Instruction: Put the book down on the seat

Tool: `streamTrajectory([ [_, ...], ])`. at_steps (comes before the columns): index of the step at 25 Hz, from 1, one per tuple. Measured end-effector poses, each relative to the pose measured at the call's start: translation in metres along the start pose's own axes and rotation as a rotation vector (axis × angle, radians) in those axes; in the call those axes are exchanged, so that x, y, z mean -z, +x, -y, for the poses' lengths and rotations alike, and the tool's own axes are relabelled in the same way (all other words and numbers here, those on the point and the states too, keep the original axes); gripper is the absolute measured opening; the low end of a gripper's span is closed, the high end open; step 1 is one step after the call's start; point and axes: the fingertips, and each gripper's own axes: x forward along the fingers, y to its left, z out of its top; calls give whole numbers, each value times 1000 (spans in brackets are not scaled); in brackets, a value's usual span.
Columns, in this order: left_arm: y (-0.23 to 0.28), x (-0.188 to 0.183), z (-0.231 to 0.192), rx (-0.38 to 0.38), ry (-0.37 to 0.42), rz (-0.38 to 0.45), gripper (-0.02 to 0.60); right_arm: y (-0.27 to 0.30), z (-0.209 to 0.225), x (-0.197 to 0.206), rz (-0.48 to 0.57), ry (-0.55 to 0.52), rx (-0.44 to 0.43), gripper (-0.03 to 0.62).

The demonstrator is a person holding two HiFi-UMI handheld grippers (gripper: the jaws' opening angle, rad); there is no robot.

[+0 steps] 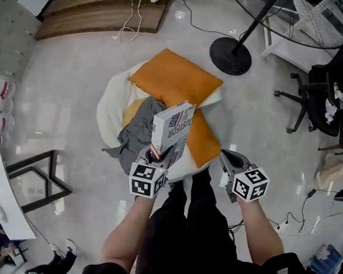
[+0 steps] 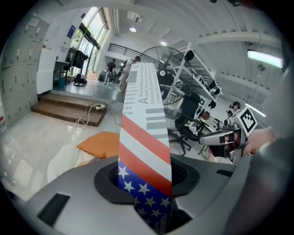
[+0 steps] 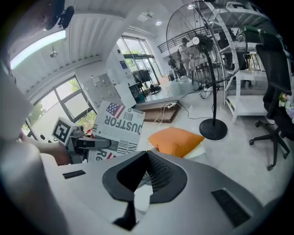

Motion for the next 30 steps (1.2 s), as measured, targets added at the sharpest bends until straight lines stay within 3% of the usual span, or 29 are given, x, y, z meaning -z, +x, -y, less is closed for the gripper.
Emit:
streamTrajectory([
  [13, 150, 128, -63, -1, -94, -215, 156, 144, 86, 129, -133, 76, -9, 11],
  [22, 224, 221, -101, 8, -179, -344, 156, 191, 106, 197, -200, 76, -35, 11],
  [30, 251, 246, -118, 21, -231, -357, 167, 196, 107, 222, -230, 94, -40, 11],
])
